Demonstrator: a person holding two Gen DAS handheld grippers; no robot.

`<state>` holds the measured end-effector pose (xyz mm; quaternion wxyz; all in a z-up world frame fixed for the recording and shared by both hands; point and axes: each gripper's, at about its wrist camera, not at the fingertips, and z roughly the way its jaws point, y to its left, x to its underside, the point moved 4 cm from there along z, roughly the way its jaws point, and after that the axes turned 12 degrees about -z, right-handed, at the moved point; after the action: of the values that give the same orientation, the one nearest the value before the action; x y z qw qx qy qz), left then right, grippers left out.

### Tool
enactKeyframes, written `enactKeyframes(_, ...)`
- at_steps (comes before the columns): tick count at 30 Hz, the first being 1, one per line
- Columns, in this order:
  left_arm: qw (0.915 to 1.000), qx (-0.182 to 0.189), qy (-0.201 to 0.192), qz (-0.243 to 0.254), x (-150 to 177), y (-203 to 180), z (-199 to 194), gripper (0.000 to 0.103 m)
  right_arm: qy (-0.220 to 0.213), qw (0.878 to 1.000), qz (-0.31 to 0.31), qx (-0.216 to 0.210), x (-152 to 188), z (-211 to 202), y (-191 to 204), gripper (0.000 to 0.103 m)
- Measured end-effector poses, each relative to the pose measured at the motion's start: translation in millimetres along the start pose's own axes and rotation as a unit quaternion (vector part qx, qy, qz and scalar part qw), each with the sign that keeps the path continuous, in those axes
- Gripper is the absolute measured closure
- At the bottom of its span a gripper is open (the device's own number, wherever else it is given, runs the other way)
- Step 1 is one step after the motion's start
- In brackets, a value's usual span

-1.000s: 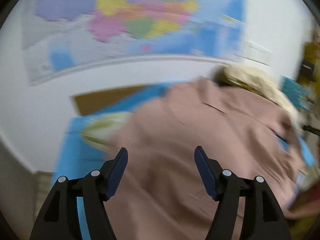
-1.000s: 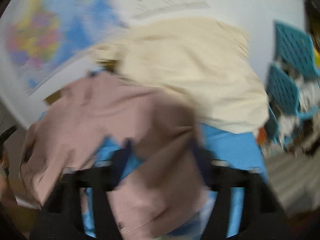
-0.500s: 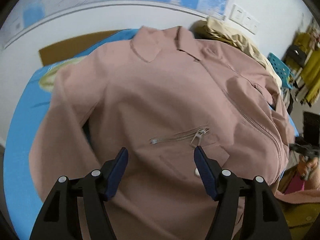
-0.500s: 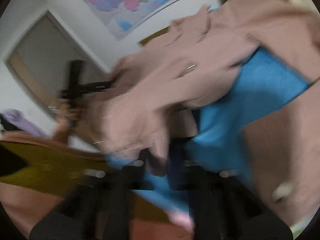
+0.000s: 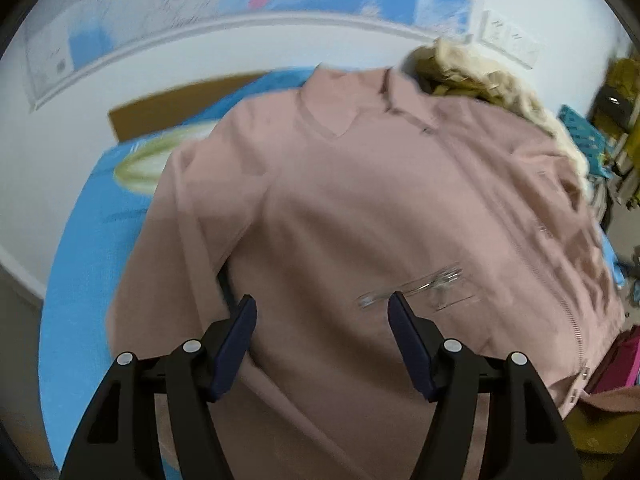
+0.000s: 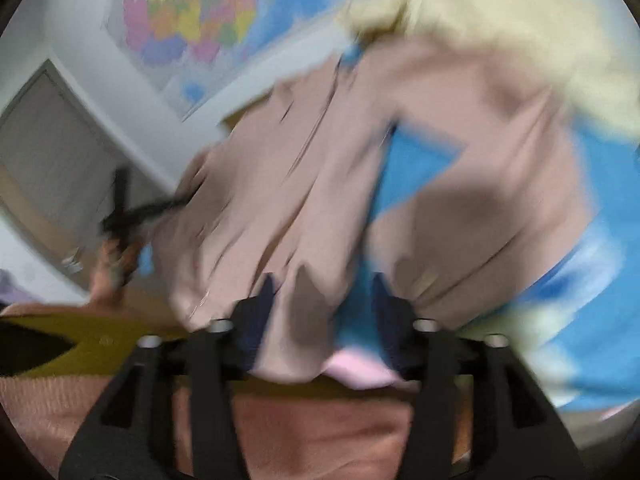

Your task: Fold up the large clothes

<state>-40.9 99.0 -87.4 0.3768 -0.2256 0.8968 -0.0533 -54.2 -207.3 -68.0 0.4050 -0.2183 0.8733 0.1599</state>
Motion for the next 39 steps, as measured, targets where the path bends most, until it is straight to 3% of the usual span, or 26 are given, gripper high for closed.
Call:
enactKeyframes(1,0.9999,0.01,-0.01,0.008,-2.7,-6.3,-5.8,0.037,-0.001,0.998,-0.011,0.062,-8.1,-0.5,-10.4,0.02)
enactKeyframes(4,0.9992,0.022,-0.027,0.021,-10.6,-23.4,-14.3,0.037,0.021,0.986,0.016,0.162,-19.0,15.9,-46.6,0.021)
enactKeyframes(9,0.9977,0.041,-0.029,0.045,-18.2,-50.8,-9.8,0.037,0.038,0.985,0.077,0.153,-16.4,48.6,-96.0,0.024)
enactKeyframes(11,0.9973,0.046,-0.025,0.051,-19.8,-59.1,-5.1,0.037,0.044,0.985,0.09,0.138,-17.0,56.3,-108.6,0.052)
enactKeyframes(12,0.997,0.049,-0.024,0.054,-21.5,-63.3,-2.8,0.037,0.045,0.988,0.094,0.118,-17.4,57.8,-107.1,0.082)
enactKeyframes(13,0.9966,0.054,-0.022,0.058,-23.1,-67.7,-0.2,0.037,0.039,0.99,0.096,0.097,-18.5,55.2,-110.9,0.098)
enactKeyframes(17,0.9945,0.076,-0.018,0.07,-32.4,-82.4,6.6,0.037,-0.021,0.995,0.093,0.025,-50.7,20.2,-93.4,0.098)
enactKeyframes(21,0.9899,0.117,-0.019,0.077,-46.7,-98.0,7.7,0.037,-0.092,0.992,0.059,-0.064,-105.7,-24.8,-54.6,0.098)
enactKeyframes(24,0.9822,0.168,-0.023,0.08,-60.2,-110.2,2.5,0.037,-0.124,0.982,0.048,-0.131,-144.4,-34.0,-23.0,0.098)
enactKeyframes(27,0.9685,0.238,-0.017,0.072,-72.0,-120.0,-4.8,0.034,-0.137,0.97,0.034,-0.196,-178.0,-23.3,11.0,0.098)
enactKeyframes(29,0.957,0.281,-0.018,0.068,-77.0,-123.5,-10.5,0.028,-0.136,0.963,0.023,-0.232,-193.6,-6.2,31.3,0.098)
enactKeyframes(31,0.951,0.302,-0.02,0.065,-78.7,-123.0,-11.5,0.021,-0.117,0.96,0.012,-0.256,-202.0,26.3,52.8,0.098)
enactKeyframes(34,0.9503,0.307,-0.01,0.051,-75.7,-111.7,-2.2,0.02,-0.059,0.96,0.018,-0.273,-204.9,85.9,72.4,0.097)
enactKeyframes(36,0.9567,0.288,0.002,0.04,-72.7,-101.7,8.6,0.02,-0.016,0.961,0.029,-0.274,-195.9,122.9,78.7,0.089)
enactKeyframes(37,0.9601,0.277,0.006,0.038,-71.2,-97.7,13.0,0.02,0.018,0.963,0.025,-0.269,-190.1,142.2,81.9,0.079)
enactKeyframes(39,0.9686,0.245,0.017,0.036,-65.8,-88.9,25.2,0.02,0.04,0.97,0.016,-0.239,-178.7,156.1,78.1,0.075)
